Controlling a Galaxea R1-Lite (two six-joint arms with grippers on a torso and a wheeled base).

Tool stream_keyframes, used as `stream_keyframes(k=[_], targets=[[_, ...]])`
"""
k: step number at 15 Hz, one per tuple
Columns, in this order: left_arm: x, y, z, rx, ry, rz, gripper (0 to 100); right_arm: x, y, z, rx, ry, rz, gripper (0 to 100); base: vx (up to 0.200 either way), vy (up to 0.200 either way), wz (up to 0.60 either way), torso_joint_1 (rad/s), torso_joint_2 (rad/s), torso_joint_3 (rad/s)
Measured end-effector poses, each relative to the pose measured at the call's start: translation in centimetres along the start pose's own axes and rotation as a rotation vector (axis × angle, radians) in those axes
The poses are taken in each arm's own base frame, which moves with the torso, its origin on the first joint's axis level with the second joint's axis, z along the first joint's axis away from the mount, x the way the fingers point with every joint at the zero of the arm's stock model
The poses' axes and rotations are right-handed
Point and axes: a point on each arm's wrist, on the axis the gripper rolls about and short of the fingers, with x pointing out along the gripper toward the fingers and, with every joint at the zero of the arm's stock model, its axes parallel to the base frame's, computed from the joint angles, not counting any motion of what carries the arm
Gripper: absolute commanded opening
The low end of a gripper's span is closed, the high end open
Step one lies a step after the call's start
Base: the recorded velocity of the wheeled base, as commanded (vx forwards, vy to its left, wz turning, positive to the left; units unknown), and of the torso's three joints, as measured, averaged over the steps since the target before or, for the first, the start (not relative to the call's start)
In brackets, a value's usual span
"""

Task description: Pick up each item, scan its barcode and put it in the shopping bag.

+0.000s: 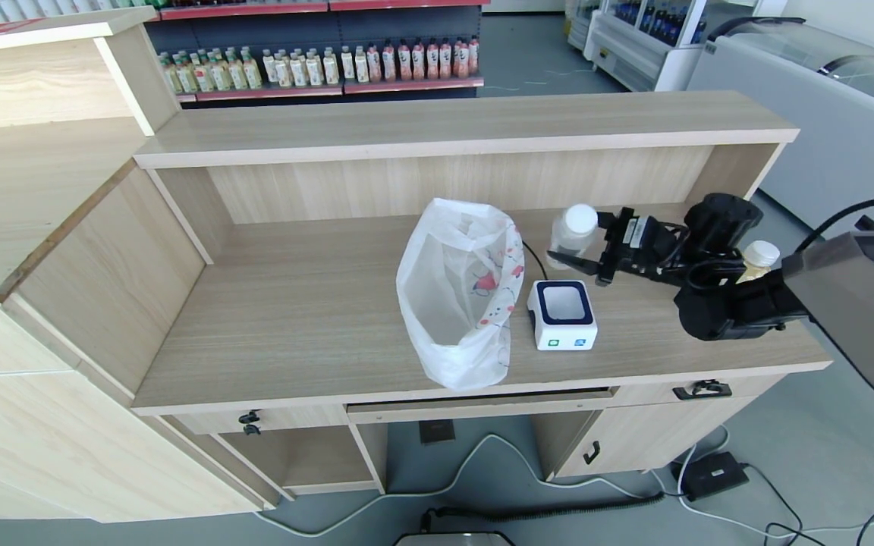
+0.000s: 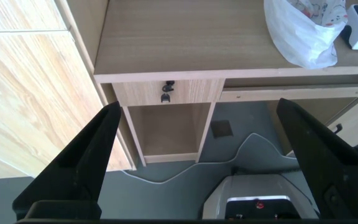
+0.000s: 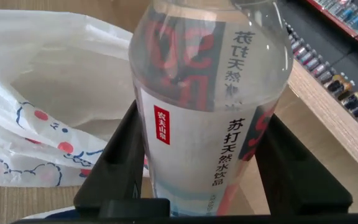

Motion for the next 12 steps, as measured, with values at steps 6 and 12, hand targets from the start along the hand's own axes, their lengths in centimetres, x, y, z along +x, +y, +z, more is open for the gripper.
stream_keyframes(k=[6,12], targets=[[0.0,0.0,0.0,0.000,0.000,0.000,100,-5.7,-3.3,9.6,0.557,0.290,-0.497,0,0.000,0.000,0.00,0.000,0.00,0.000],[0.0,0.0,0.0,0.000,0.000,0.000,100,-16.5,-2.7,16.8,0.639,0.564,-0.838,0,0.000,0.000,0.00,0.000,0.00,0.000]])
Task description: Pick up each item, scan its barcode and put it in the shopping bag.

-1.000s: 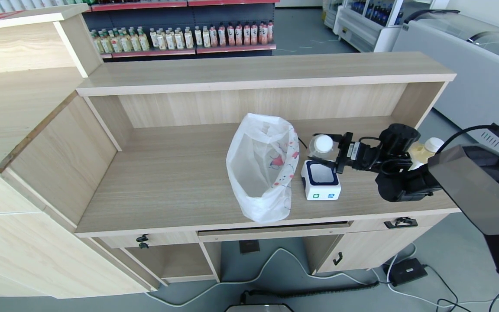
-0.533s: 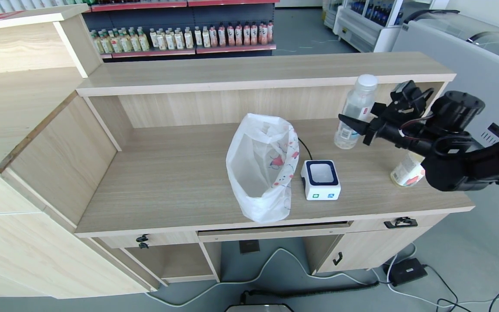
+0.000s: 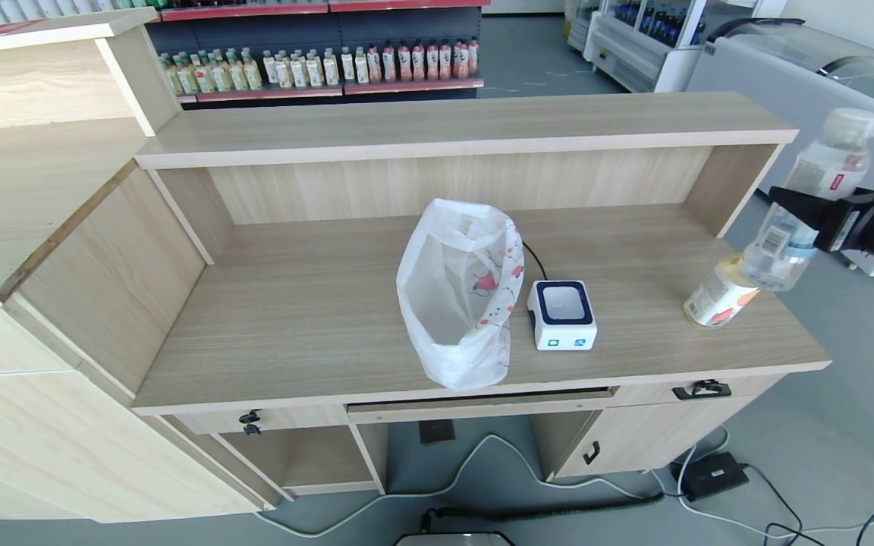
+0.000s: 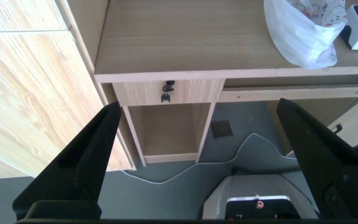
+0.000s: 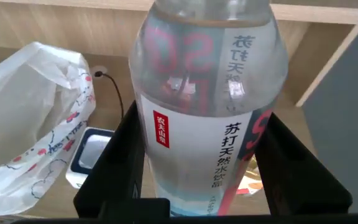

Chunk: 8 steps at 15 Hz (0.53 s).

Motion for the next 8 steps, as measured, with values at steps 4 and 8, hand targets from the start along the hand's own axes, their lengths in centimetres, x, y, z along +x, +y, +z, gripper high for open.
stream_keyframes(k=[4,8], targets=[[0.0,0.0,0.0,0.000,0.000,0.000,100,-2.8,-1.3,0.1,-0.129,0.140,-0.579,0,0.000,0.000,0.00,0.000,0.00,0.000],[0.0,0.0,0.0,0.000,0.000,0.000,100,-2.6,-0.5,1.0,-0.184,0.121,-0.661,0,0.000,0.000,0.00,0.000,0.00,0.000]])
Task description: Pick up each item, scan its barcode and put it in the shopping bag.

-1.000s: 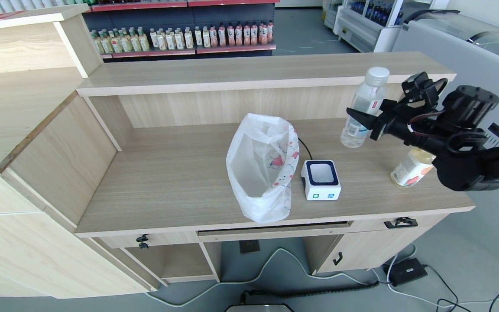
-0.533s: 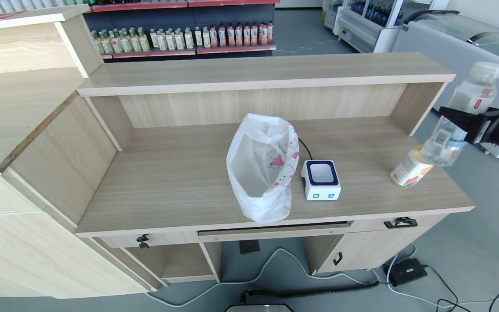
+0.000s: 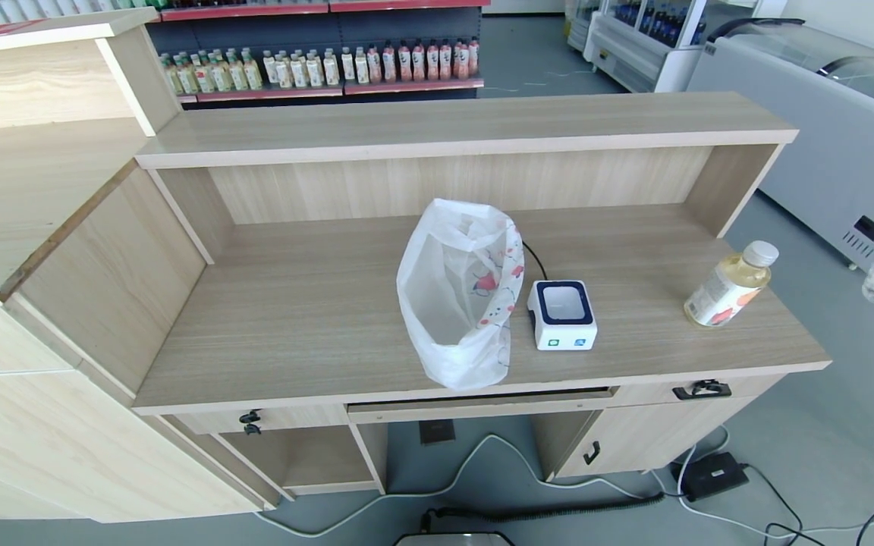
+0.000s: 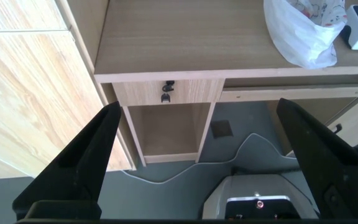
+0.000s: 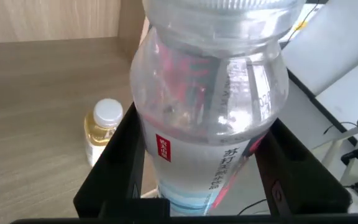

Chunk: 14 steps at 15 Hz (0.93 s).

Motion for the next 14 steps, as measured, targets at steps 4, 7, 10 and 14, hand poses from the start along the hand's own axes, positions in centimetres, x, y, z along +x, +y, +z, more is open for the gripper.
stream_keyframes(k=[4,7,10,14], targets=[[0.0,0.0,0.0,0.000,0.000,0.000,100,0.0,1.5,1.1,-0.016,-0.101,0.028,0,0.000,0.000,0.00,0.000,0.00,0.000],[0.0,0.0,0.0,0.000,0.000,0.000,100,0.6,3.1,1.0,-0.027,-0.123,0.065,0,0.000,0.000,0.00,0.000,0.00,0.000],[0.0,0.0,0.0,0.000,0.000,0.000,100,1.3,5.1,1.5,-0.046,-0.204,0.183,0,0.000,0.000,0.60,0.002,0.00,-0.001],[0.0,0.0,0.0,0.000,0.000,0.000,100,1.8,8.7,2.9,-0.100,-0.419,0.302,0,0.000,0.000,0.60,0.005,0.00,-0.001]])
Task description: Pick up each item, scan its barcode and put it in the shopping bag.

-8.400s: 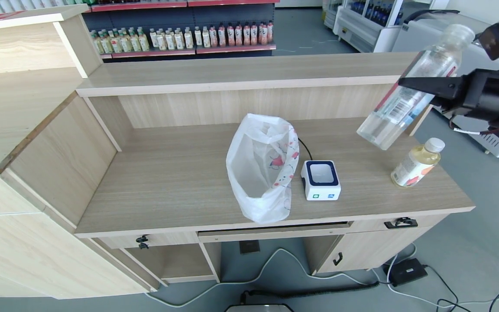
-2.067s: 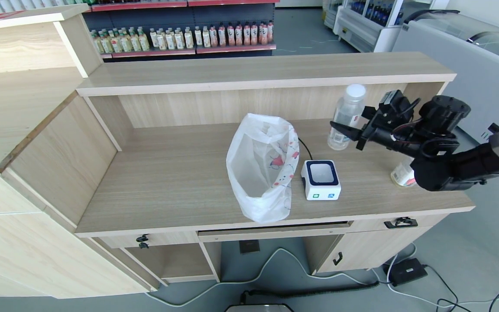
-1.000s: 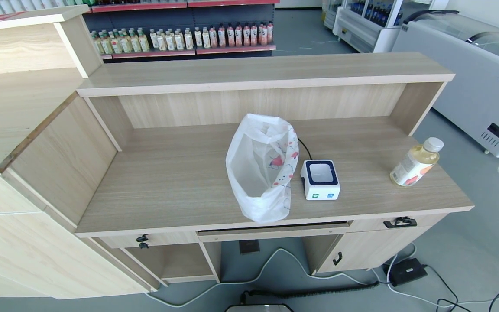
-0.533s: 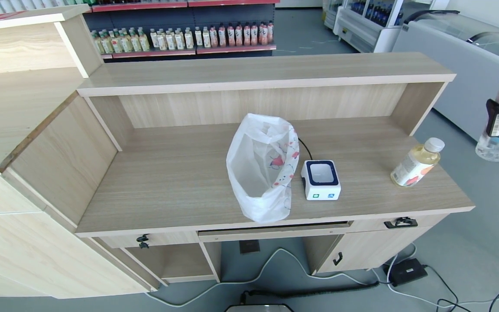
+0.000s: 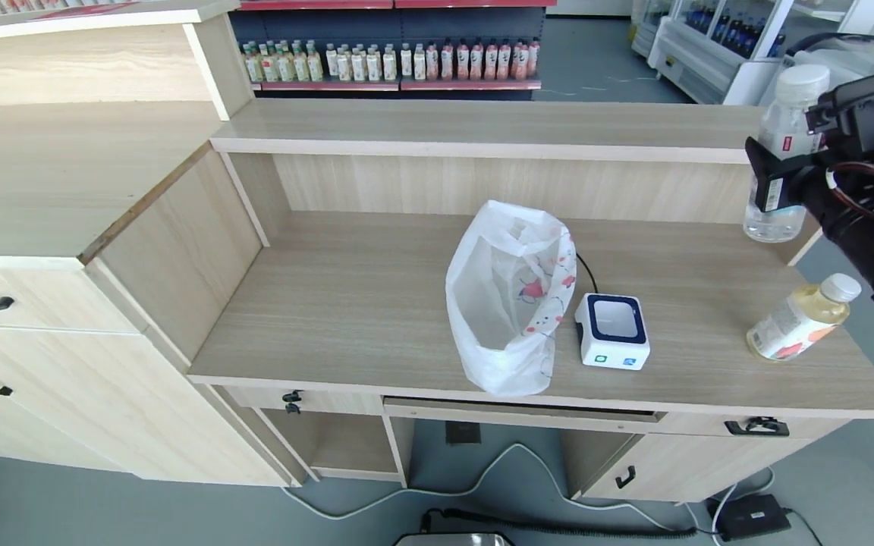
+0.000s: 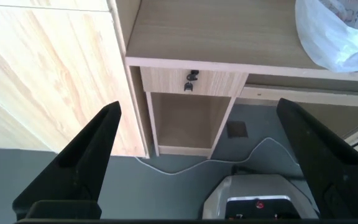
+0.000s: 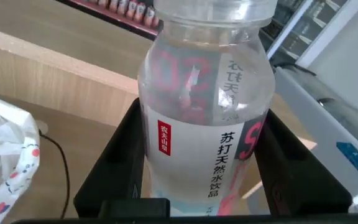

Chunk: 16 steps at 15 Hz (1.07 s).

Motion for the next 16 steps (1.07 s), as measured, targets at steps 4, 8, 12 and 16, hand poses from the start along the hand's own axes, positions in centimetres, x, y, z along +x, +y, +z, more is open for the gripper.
stream_keyframes(k=[4,8,12,16], targets=[[0.0,0.0,0.0,0.000,0.000,0.000,100,2.3,3.2,-0.3,0.051,-0.083,0.096,0,0.000,0.000,0.30,0.002,0.00,0.002],[0.0,0.0,0.0,0.000,-0.001,0.000,100,4.5,7.3,-4.1,0.285,-0.093,0.340,0,0.000,0.000,0.00,0.000,0.00,0.000],[0.0,0.0,0.0,0.000,-0.001,0.000,100,5.6,11.2,-8.8,0.348,-0.048,0.469,0,0.000,0.000,0.00,0.000,0.00,0.000],[0.0,0.0,0.0,0.000,0.000,0.000,100,5.8,14.9,-12.7,0.364,0.012,0.522,0,0.000,0.000,0.00,0.000,0.00,0.000]])
